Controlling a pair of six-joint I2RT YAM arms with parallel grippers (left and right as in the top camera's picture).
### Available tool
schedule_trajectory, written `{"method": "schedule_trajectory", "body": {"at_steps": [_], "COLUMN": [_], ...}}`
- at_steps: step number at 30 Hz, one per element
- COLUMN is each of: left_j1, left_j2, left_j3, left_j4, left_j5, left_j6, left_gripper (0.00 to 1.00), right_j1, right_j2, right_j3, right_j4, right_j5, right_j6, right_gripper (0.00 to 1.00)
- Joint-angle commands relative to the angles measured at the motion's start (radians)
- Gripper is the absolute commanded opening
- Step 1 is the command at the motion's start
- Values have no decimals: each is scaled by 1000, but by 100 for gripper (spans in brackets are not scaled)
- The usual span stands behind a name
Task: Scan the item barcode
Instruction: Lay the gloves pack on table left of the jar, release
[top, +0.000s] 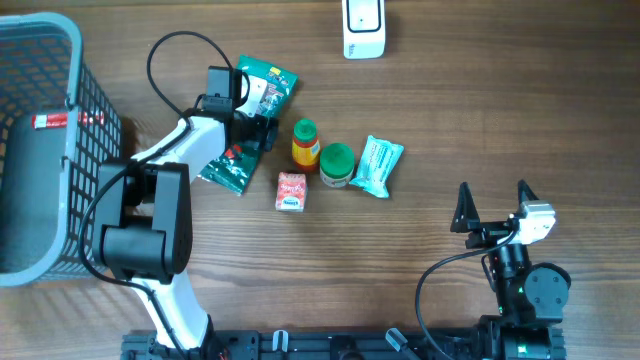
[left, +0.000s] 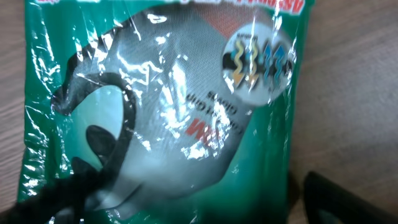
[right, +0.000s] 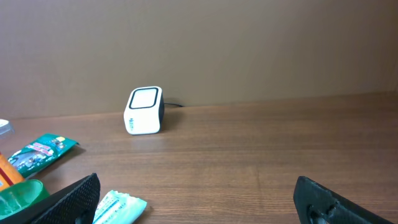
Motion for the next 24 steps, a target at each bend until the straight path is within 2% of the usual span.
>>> {"method": "schedule_trajectory", "body": {"at_steps": [1,2,3,4,6,9,16,20,24], "left_j1": [4,3,3,3,2,-1,-66,-131,-194], "left_j2": [19,20,20,20,19,19,18,18,18], "left_j3": [-3,-3,-3,-3,-2,-2,-2,-2,-2], "left_j4": [-52,-66,-81,-89,-98,-98,-201,-225,-224], "left_j5": [77,78,78,77,77,78,88,180,117], "left_j6": [11,11,10,3,-67,-286,-644,-674,-674], "left_gripper": [37,19,9,4,4,4,4,4,4], "right_j1": [3,3,3,3,3,3,3,3,3], "right_j2": [-4,-4,-3,-4,-4,-3,-3,-3,-4], "right_j3": [-1,-1,-1,-1,-1,-1,-1,-1,-1], "right_j4": [4,4,4,4,4,4,4,4,4], "right_j5": [-1,-1,-1,-1,-1,-1,-1,-1,-1], "right_j6": [2,2,2,3,3,2,2,3,2], "right_gripper": [100,100,100,100,100,100,100,100,100]}}
